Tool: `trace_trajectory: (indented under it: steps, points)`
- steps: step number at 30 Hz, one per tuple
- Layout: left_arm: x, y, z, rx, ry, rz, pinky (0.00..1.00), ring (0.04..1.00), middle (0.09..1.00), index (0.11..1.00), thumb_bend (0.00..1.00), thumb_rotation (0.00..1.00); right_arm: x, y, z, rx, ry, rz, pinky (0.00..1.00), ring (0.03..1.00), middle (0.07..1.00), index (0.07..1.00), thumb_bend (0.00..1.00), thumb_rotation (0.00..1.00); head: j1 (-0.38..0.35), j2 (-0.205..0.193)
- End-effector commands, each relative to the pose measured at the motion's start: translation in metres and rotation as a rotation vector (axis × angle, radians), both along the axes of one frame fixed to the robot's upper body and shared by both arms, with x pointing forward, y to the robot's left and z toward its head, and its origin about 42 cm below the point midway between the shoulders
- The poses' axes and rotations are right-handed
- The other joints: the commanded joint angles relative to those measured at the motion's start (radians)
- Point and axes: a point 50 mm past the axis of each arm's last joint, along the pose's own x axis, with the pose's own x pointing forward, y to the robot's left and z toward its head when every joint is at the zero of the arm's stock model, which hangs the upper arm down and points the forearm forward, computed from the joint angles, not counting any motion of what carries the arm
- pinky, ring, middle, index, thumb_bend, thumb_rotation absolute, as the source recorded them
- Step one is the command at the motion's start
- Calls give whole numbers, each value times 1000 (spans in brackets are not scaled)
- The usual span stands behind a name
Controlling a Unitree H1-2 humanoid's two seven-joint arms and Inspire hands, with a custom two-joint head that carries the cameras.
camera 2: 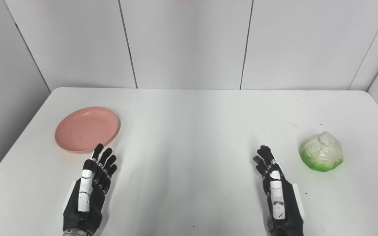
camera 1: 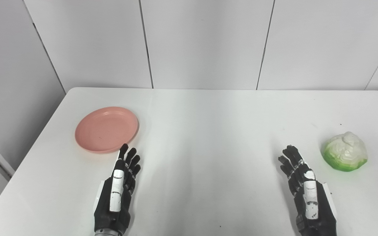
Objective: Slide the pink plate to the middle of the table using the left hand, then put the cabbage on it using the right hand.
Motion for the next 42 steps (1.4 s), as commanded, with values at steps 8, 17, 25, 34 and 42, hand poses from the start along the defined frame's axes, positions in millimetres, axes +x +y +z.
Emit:
trace_trajectory:
  steps: [8, 17, 25, 34, 42]
  points:
    - [-18, 18, -4, 80, 21, -7, 1000, 981, 980, 1000, 776, 903, -25, 4, -10, 36, 16, -27, 951, 906, 919, 901, 864, 999, 12, 0]
    - [-19, 15, -2, 74, 19, -12, 1000, 977, 978, 1000, 775, 888, -27, 1, -9, 34, 18, -31, 951, 913, 920, 898, 859, 1000, 21, -3]
    - [-25, 3, -10, 84, 18, -19, 1000, 975, 976, 1000, 777, 881, -32, -12, -18, 28, 23, -25, 968, 924, 932, 903, 851, 1000, 152, -97]
    - [-29, -23, -33, 94, 14, -21, 974, 954, 960, 1000, 784, 828, -36, -40, -40, 25, 25, -36, 1000, 953, 958, 928, 868, 1000, 307, -244]
    - [-25, -27, -41, 71, 24, -10, 939, 939, 939, 987, 756, 785, -33, -44, -48, 42, 39, -21, 1000, 981, 981, 947, 870, 1000, 339, -287]
